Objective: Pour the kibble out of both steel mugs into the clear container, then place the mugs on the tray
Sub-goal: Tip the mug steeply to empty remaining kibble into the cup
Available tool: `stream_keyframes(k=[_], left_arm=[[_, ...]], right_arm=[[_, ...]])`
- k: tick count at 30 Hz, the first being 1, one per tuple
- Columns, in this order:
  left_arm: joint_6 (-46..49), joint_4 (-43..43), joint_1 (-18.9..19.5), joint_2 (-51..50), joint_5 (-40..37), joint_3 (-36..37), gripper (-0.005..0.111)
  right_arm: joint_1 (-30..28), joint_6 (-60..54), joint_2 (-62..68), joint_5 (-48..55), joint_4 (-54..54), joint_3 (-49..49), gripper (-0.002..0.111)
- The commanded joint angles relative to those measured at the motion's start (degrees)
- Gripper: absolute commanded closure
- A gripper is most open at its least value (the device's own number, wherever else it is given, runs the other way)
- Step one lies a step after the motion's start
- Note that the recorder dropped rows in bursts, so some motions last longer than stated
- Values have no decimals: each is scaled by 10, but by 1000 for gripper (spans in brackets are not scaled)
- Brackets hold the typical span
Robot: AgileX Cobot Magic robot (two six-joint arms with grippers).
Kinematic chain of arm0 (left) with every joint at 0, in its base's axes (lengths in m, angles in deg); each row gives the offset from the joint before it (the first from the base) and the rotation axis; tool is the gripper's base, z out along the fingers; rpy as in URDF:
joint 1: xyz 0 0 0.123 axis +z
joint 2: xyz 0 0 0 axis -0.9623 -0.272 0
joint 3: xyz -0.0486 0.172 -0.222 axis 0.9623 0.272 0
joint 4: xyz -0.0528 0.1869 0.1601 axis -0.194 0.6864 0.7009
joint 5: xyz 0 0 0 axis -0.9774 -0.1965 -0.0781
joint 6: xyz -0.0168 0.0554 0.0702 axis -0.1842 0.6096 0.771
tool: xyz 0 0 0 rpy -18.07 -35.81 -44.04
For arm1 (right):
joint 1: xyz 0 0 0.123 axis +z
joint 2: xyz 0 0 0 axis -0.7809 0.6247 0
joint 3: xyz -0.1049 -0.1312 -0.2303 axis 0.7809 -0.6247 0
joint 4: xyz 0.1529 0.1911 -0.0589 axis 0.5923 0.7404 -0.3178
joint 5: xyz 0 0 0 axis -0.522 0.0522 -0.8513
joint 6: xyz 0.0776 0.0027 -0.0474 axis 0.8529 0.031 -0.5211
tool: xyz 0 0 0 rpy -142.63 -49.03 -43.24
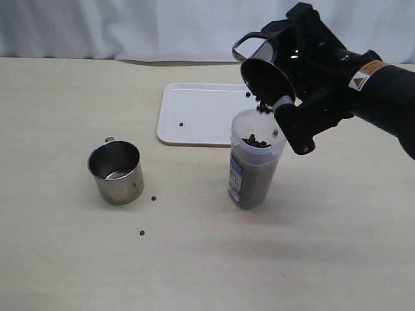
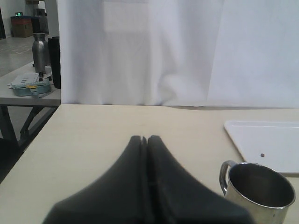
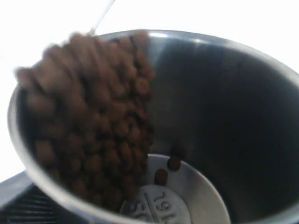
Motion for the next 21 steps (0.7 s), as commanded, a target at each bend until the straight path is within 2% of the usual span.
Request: stream_keyframes(k=[1,21], left_arm=[[-2,0,-4,1,7,1,107],[-2,0,-4,1,7,1,107]], right_arm=[[-1,0,-4,-6,-10,6,103],[-1,0,-4,20,-23,17,103]])
